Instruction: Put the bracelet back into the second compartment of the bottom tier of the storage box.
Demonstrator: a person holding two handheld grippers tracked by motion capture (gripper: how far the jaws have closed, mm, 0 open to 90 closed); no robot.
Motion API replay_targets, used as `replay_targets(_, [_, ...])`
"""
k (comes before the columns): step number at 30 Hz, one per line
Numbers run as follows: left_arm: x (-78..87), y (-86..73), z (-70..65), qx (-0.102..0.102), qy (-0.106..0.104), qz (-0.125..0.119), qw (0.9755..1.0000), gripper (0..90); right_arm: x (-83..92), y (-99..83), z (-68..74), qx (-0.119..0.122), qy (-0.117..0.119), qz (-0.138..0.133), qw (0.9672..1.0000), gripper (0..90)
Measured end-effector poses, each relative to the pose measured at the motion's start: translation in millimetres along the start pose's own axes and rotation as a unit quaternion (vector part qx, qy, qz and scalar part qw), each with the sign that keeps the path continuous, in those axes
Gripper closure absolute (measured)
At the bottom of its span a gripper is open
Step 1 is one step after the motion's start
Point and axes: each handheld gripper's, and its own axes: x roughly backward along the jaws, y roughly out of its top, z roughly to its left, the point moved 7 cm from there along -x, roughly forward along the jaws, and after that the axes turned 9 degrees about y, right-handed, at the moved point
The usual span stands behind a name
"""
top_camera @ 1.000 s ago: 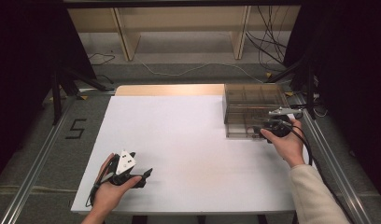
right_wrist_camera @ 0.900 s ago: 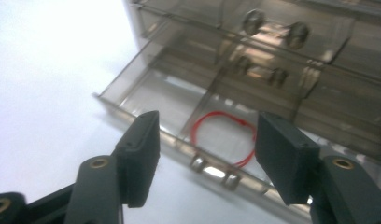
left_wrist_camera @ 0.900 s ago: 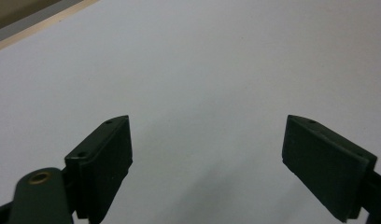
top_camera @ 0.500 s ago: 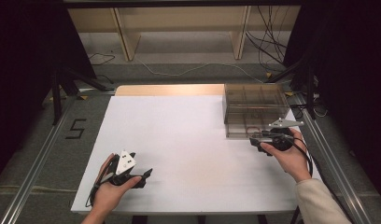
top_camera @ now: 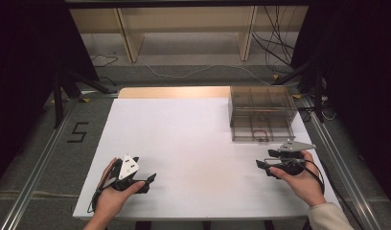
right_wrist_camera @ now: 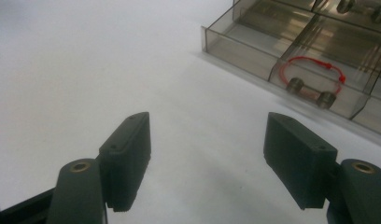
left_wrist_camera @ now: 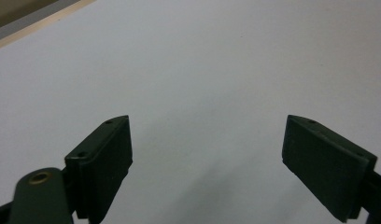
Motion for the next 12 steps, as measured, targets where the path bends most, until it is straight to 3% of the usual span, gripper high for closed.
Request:
replay_targets(8, [-0.3,0.6,-2.4,0.002,-0.004,0.000,1.0000,15.9,4.1,-10.7,6.0,0.002,0.008,-0.011,0.9999,32.9])
replay_targets(12, [0.8,3.9,-10.2,0.001,-0.015,-0.002,0.9999,15.8,4.7,-12.2,7.5,0.003,0.011,-0.016,0.9998,33.0])
